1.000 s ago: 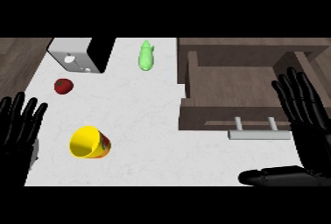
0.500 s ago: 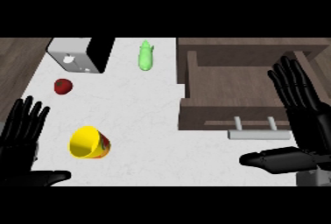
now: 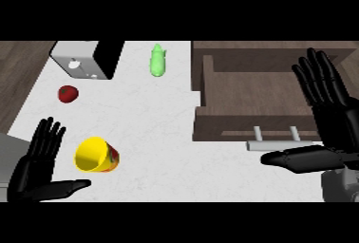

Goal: Pick up the cup, place it into the drawer and close the drawer

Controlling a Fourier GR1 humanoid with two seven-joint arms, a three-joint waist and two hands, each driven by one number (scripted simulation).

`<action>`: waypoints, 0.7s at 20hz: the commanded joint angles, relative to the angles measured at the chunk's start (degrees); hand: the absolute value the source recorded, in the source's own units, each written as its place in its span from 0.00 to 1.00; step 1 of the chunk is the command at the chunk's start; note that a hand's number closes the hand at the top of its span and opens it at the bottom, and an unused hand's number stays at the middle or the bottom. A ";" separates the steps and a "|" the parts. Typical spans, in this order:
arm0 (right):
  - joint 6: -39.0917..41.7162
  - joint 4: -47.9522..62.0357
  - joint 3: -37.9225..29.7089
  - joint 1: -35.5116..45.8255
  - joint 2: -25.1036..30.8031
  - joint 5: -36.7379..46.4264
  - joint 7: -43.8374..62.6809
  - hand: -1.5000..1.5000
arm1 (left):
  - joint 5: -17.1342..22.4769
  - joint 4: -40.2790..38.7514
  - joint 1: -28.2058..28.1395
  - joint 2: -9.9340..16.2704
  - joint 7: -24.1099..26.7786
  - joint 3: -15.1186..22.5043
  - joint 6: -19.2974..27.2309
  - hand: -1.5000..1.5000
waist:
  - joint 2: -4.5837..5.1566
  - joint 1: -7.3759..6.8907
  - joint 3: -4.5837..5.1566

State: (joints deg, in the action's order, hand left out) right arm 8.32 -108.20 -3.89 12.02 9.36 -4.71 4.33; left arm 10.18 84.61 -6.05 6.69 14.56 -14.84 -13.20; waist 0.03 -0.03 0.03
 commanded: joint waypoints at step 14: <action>-0.06 2.34 -1.64 5.14 0.41 -0.09 2.38 0.00 | -8.41 -47.89 14.06 5.49 31.30 -3.41 -1.74 0.00 | 0.06 0.23 0.03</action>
State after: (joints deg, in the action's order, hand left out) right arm 8.93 -106.80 -5.97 14.91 10.04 -5.38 5.73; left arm 3.99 47.78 4.33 10.81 38.06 -18.11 -14.65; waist 0.09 0.19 0.04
